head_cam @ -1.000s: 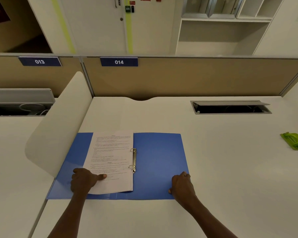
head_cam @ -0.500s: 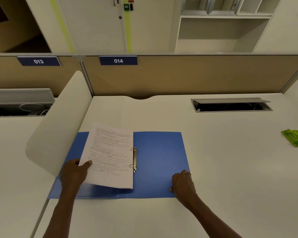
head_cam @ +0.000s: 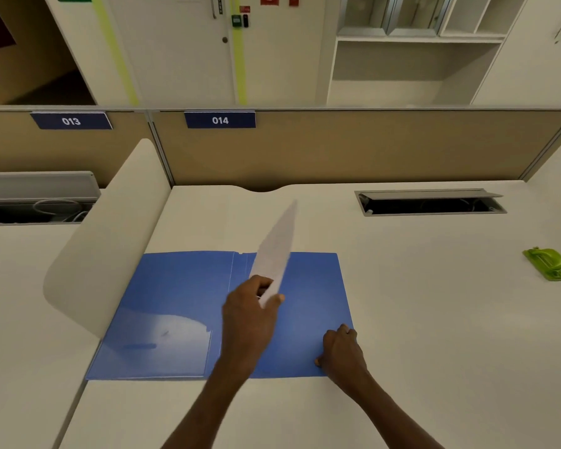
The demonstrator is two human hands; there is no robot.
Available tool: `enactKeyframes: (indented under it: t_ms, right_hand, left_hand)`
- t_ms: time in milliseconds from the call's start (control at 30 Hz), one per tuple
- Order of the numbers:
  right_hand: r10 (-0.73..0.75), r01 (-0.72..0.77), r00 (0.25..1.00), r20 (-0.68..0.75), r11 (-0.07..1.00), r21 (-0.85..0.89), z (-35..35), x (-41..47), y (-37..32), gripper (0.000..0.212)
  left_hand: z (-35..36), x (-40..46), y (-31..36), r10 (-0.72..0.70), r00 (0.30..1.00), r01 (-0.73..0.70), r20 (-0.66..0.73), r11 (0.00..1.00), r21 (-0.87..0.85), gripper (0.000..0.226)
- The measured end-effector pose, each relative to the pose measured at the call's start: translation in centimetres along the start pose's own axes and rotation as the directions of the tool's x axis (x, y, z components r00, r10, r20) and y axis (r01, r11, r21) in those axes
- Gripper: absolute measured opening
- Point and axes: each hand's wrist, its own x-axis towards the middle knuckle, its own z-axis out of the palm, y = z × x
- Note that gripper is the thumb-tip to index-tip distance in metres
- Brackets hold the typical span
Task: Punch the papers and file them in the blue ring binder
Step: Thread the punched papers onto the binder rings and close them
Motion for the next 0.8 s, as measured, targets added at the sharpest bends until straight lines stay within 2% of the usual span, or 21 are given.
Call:
enactKeyframes:
  t_ms: [100, 167, 300, 400, 433, 500, 567, 667, 800]
  right_hand:
    - [-0.011, 0.012, 0.999, -0.052, 1.0, 0.022, -0.1, 0.8, 0.6, 0.03]
    - [-0.023, 0.026, 0.999, -0.042, 0.998, 0.062, -0.5, 1.3, 1.4, 0.018]
    - [0.098, -0.107, 0.994, 0.044, 0.944, 0.312, -2.8, 2.6, 3.2, 0.034]
    - [0.249, -0.279, 0.958, 0.139, 0.722, 0.633, -4.1, 3.0, 4.8, 0.022]
    - [0.28, -0.317, 0.944, 0.173, 0.636, 0.704, -4.3, 3.0, 5.0, 0.018]
    - [0.298, -0.334, 0.936, 0.189, 0.576, 0.746, -4.2, 3.2, 5.0, 0.016]
    - [0.288, -0.308, 0.945, 0.152, 0.638, 0.705, -3.8, 3.4, 4.6, 0.021]
    - [0.253, -0.269, 0.96, 0.117, 0.726, 0.633, -3.4, 3.6, 4.0, 0.026]
    - [0.221, -0.239, 0.97, 0.101, 0.791, 0.563, -3.4, 3.5, 3.4, 0.027]
  left_hand:
    - [3.1, -0.6, 0.5, 0.035, 0.984, -0.015, 0.177, 0.993, -0.115, 0.024]
    - [4.6, -0.7, 0.2, 0.055, 0.963, -0.018, 0.264, 0.99, -0.138, 0.036]
    - [5.7, 0.3, -3.8, 0.02, 0.975, -0.013, 0.221, 0.999, -0.031, 0.039]
    - [6.0, 1.4, -7.4, -0.069, 0.983, 0.041, 0.17, 0.986, 0.163, 0.042]
    - [6.0, 1.7, -8.2, -0.103, 0.983, 0.068, 0.155, 0.975, 0.213, 0.044]
    - [6.0, 2.6, -9.2, -0.163, 0.977, 0.115, 0.138, 0.945, 0.308, 0.048]
    - [5.9, 3.4, -9.7, -0.22, 0.965, 0.163, 0.14, 0.928, 0.336, 0.046]
    - [6.1, 4.1, -10.3, -0.221, 0.954, 0.136, 0.205, 0.922, 0.363, 0.031]
    - [6.6, 4.3, -10.6, -0.179, 0.965, 0.091, 0.192, 0.914, 0.394, 0.04]
